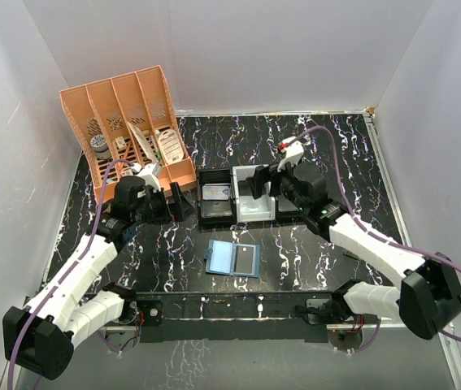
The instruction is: Take the credit cards out of the card holder
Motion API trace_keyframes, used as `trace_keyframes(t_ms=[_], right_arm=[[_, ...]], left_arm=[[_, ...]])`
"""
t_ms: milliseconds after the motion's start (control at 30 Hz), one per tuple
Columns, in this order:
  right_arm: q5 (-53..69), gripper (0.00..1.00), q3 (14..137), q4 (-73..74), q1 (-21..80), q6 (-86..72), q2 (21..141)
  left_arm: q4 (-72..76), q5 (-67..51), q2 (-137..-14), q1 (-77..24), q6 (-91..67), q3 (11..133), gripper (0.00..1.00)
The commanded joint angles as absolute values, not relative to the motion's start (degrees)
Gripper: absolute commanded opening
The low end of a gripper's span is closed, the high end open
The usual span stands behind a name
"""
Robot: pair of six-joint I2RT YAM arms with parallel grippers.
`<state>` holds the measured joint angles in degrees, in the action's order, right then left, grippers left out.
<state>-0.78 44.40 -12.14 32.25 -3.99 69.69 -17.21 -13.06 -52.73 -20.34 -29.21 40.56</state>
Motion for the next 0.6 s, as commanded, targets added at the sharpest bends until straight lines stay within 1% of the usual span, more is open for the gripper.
trace_keyframes(t_ms=[0, 67, 200, 300, 367, 433, 533, 567], right_arm=[[-1.4, 0.98, 40.3, -3.7, 32.3, -26.1, 63.1], [-1.7, 0.98, 37.2, -4.1, 32.3, -28.6, 60.5], [-6.4, 0.98, 33.7, -2.3, 32.2, -40.3, 55.3], [-4.4, 0.98, 32.7, -1.2, 32.3, -46.1, 54.5], [-1.5, 0.93, 32.9, -0.4, 32.2, -47.7, 55.1], [1.9, 0.84, 33.5, 0.2, 32.3, -48.5, 55.6], [3.8, 0.73, 35.2, 5.1, 32.3, -52.1, 55.3], [4.0, 0.71, 34.8, 6.5, 32.3, -53.0, 54.8]], left_arm=[[-12.7, -26.7, -54.1, -20.0, -30.5, 40.3, 0.98], [-11.4, -28.6, -54.6, -20.1, -30.7, 39.6, 0.98], [-10.2, -31.3, -56.0, -20.9, -30.3, 39.2, 0.96], [-9.3, -31.2, -56.3, -22.5, -30.8, 39.0, 0.95], [-8.2, -31.0, -56.5, -23.9, -31.8, 38.8, 0.93], [-8.1, -29.0, -57.3, -26.4, -32.8, 39.2, 0.93], [-9.5, -20.2, -58.5, -34.8, -32.4, 39.9, 0.94], [-9.7, -17.6, -58.9, -37.2, -32.0, 39.7, 0.94]])
